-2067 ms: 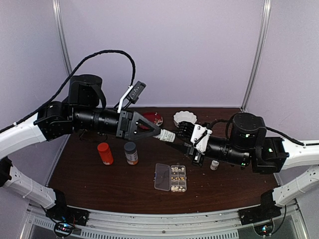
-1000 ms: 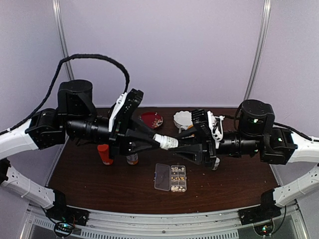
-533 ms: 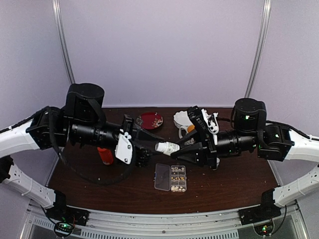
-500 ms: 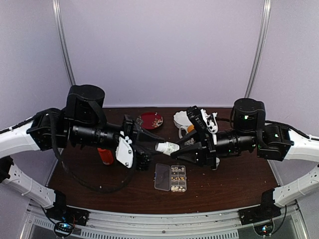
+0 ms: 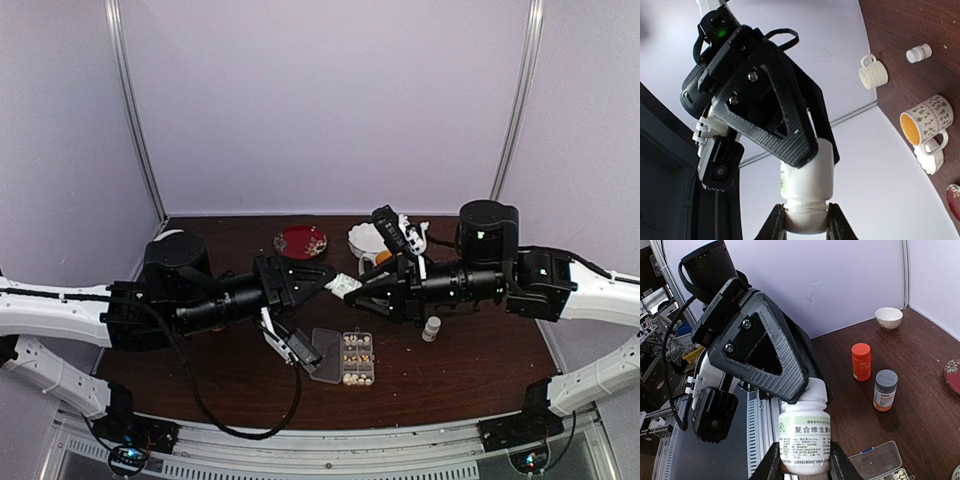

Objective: Sort the pills into containers
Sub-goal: Screw the lid of the pill bottle onto the pill bottle.

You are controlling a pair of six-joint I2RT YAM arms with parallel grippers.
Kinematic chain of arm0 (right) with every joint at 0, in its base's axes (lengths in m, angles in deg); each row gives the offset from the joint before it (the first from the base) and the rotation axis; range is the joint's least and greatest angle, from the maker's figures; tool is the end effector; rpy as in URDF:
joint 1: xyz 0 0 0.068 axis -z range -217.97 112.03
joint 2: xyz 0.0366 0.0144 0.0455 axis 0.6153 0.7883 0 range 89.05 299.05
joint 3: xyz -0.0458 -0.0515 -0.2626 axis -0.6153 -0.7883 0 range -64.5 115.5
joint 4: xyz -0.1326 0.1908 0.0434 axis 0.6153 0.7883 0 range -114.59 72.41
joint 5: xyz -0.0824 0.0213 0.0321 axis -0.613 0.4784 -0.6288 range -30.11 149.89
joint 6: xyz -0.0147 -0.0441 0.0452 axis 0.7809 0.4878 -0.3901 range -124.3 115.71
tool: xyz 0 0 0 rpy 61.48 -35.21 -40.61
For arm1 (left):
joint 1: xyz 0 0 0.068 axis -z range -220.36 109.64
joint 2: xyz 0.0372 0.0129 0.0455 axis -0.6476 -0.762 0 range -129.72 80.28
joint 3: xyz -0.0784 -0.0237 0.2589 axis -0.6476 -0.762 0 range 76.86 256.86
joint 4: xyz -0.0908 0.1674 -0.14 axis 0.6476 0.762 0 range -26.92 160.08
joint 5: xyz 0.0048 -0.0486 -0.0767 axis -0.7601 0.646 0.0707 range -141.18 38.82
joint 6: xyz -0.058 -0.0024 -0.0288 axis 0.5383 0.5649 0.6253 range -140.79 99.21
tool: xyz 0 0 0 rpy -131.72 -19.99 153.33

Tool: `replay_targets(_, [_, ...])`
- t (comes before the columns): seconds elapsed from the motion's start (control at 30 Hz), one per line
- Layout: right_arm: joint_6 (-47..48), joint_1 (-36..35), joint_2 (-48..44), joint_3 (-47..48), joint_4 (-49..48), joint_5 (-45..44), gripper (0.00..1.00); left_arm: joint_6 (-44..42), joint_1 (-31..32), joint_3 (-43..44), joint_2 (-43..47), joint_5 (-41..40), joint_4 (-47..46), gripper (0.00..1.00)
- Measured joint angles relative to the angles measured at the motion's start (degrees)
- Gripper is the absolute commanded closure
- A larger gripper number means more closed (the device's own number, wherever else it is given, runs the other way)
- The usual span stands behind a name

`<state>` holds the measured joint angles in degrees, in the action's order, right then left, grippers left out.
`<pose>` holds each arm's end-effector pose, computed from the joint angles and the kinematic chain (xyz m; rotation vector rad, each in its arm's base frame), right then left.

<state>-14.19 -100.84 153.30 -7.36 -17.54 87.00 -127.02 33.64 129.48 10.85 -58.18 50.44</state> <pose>0.0913 0.2288 0.3535 -1.2075 1.5952 1.2903 0.0824 -0.2652 0.3448 1.6670 0.0913 0.5283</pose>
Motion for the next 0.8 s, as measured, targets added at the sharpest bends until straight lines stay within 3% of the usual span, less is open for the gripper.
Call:
replay_targets(0.1, [-0.7, 0.3, -0.2, 0.0, -2.1, -0.4, 1.0, -2.9, 0.0, -0.7, -0.4, -1.6, -5.1, 0.43])
replay_targets(0.37, [2.0, -1.4, -1.3, 0.1, -4.5, 3.6, 0.99, 6.7, 0.4, -1.4, -2.1, -1.0, -11.0, 0.06])
replay_targets(0.47, [4.2, -1.4, -3.1, 0.7, -2.4, 3.5, 1.0, 13.5, 0.3, -2.7, -0.1, -0.7, -10.6, 0.03])
replay_targets(0.6, [7.7, -1.4, -6.3, 1.7, -0.1, 2.1, 1.0, 24.5, 0.3, -2.9, 3.7, 0.3, -8.4, 0.08])
replay_targets(0.8, [13.2, -1.4, -9.7, 1.4, 0.6, -1.9, 1.0, 46.9, 0.3, 0.7, 7.8, 4.2, -1.5, 0.1])
